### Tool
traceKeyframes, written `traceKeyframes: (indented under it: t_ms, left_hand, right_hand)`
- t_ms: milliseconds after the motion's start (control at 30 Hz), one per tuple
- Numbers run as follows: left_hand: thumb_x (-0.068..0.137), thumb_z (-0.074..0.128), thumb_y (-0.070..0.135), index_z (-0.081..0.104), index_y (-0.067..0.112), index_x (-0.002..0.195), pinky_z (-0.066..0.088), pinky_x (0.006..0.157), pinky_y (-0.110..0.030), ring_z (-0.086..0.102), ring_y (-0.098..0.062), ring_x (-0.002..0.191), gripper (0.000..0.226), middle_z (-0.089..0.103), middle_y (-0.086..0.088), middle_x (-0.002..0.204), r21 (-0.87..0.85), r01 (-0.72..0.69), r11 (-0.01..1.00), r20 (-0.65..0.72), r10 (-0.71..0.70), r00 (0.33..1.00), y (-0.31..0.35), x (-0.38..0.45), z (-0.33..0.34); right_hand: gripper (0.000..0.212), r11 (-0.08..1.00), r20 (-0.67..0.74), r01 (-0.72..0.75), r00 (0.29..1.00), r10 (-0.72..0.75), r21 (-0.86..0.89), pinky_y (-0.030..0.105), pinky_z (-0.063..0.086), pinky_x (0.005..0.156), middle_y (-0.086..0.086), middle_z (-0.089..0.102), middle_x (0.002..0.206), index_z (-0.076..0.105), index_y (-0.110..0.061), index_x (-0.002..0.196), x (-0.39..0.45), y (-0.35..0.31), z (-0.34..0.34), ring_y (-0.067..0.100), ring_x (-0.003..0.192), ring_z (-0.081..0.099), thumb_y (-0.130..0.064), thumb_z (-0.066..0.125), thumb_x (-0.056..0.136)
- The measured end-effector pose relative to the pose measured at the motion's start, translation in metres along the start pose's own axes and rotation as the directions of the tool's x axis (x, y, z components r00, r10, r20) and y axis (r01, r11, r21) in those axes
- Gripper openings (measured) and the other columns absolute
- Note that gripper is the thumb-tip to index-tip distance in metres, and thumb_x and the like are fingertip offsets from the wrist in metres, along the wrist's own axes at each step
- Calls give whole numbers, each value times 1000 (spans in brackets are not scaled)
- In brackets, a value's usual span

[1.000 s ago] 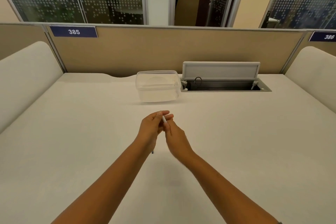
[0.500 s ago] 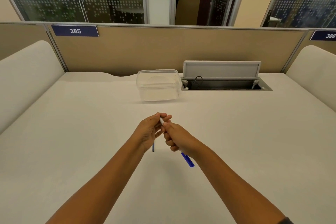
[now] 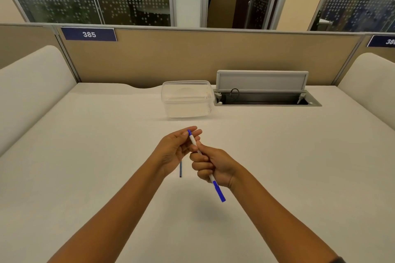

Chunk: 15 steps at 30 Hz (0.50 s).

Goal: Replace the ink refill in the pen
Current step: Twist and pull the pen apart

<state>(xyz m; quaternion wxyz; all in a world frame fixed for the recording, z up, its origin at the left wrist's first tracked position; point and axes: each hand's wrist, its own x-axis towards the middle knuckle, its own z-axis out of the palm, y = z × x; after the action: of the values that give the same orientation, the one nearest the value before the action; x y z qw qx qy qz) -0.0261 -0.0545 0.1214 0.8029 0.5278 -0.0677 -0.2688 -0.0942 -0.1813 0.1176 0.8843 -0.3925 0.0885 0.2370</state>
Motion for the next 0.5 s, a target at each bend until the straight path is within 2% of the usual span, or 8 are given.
traceKeyframes:
  t_ms: [100,200,300,333,400,500]
  left_hand:
    - [91,48,14,66,13,94,57,70,-20,71,-13,82,18,76,2,85,50,-11,999,-14,12,1000,1,0,-1]
    - [87,54,15,67,12,90,57,68,-19,71,-13,79,13,76,2,80,73,-35,997,-49,39,998,-2,2,-2]
    - [85,58,14,66,9,91,57,66,-20,72,-15,79,10,76,0,79,83,-54,995,-85,61,995,-6,3,-2]
    - [85,58,13,65,9,91,58,66,-21,72,-16,80,10,76,0,79,88,-60,994,-102,69,992,-7,4,-1]
    - [86,58,13,65,8,91,58,67,-23,72,-18,81,9,76,-1,80,95,-75,993,-139,88,986,-9,3,0]
    - [86,57,14,64,10,90,57,73,-26,71,-20,84,9,76,-1,80,68,-81,994,-210,94,973,-9,3,-4]
  right_hand:
    - [37,1000,55,10,998,-10,-6,13,34,38,-5,40,50,53,-15,76,0,2,-1,6,39,34,-41,36,96]
    - [35,985,-37,46,998,-53,-166,14,35,41,-4,40,52,54,-15,80,2,3,-4,6,41,34,-43,39,95]
    - [32,912,-161,95,972,-172,-398,16,38,45,-6,45,52,55,-17,81,6,7,-5,6,44,36,-38,38,97]
    - [30,857,-196,109,952,-236,-504,16,40,47,-7,49,53,57,-19,81,7,8,-5,6,45,39,-37,38,97]
    - [25,680,-232,95,898,-374,-727,15,43,49,-8,58,60,59,-25,83,7,7,-6,5,48,47,-37,42,95]
    - [21,412,-198,41,831,-519,-910,16,45,58,-10,61,74,63,-21,100,3,1,-14,3,58,55,-35,48,93]
